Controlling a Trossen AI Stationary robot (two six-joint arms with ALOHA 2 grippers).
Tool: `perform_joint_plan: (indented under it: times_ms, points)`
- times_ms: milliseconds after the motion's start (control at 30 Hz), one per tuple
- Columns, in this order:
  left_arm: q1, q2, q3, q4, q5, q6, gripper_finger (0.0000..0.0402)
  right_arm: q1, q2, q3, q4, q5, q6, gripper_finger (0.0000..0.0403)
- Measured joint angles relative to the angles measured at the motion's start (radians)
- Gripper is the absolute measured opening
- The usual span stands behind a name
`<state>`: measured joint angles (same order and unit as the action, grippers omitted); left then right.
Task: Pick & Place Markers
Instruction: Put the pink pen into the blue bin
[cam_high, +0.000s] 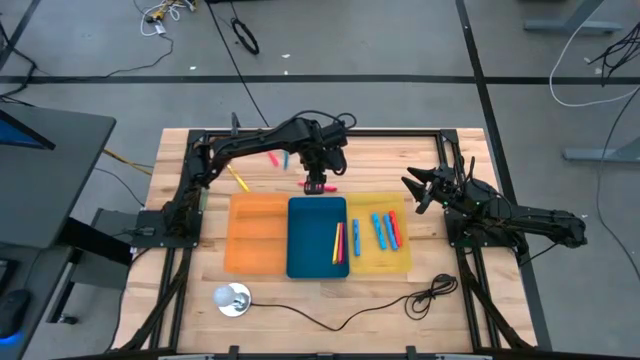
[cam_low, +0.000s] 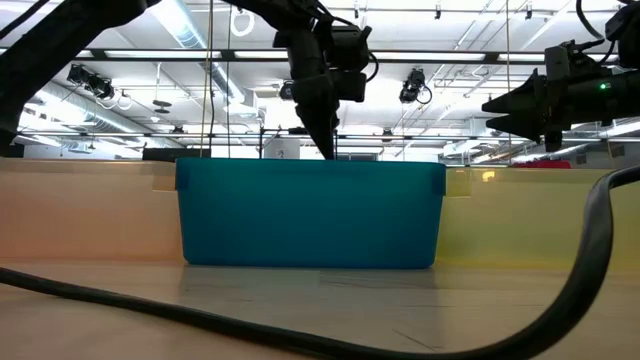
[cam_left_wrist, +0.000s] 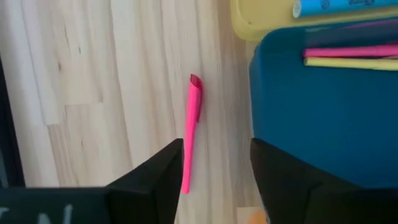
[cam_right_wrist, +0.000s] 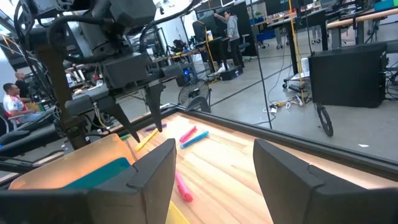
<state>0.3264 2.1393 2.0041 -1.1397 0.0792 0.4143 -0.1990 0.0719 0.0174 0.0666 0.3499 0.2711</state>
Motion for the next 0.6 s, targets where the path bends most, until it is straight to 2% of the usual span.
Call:
perform_joint_plan:
  times_ms: [333,600]
  points:
    - [0.004,-0.023,0.000,-0.015,-0.019,0.024,0.0256,0.000,0.000,0.000,0.000,0.000,0.000,0.0215]
    - [0.004,-0.028,0.000,-0.018,-0.024,0.024,0.0260,0.000,0.000,0.000,0.000,0.000,0.000,0.0215]
